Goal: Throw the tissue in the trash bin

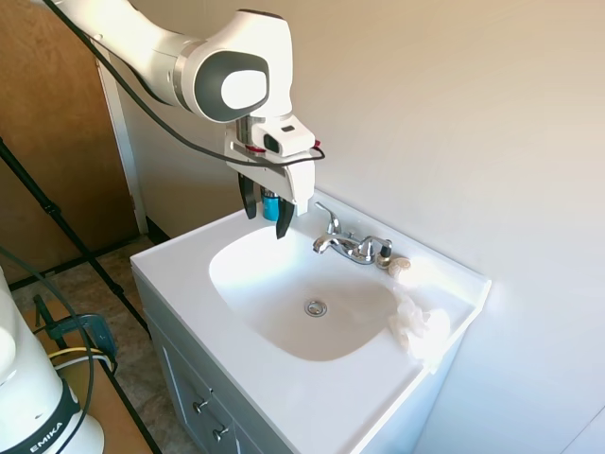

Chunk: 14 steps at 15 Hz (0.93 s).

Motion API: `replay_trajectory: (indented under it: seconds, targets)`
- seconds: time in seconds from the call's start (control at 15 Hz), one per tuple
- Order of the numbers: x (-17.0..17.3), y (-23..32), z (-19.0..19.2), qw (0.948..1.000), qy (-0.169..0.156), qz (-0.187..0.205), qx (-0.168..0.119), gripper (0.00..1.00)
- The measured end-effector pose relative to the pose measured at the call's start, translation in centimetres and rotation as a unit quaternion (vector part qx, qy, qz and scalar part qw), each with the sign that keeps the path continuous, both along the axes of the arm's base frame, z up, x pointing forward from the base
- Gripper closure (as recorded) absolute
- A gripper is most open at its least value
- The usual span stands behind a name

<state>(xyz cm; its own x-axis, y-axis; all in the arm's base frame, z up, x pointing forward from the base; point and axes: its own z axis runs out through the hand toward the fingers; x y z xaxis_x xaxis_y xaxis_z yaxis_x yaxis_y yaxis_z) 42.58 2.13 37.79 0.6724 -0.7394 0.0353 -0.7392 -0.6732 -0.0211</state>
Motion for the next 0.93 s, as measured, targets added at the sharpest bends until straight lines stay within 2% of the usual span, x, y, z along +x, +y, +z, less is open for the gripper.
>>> replay_trajectory:
  seconds: [0.27, 0.47, 0.67, 0.93]
  targets:
    - [0.4, -1.6, 0.4, 0.9999, -0.006, -0.008, -0.010, 0.00]
    - [1.7, -6.8, 2.7, 0.9980, -0.037, -0.049, -0.015, 0.00]
    - [3.9, -12.3, 4.1, 0.9925, -0.065, -0.100, -0.026, 0.00]
    - [6.7, -17.9, 2.5, 0.9834, -0.065, -0.167, -0.027, 0.00]
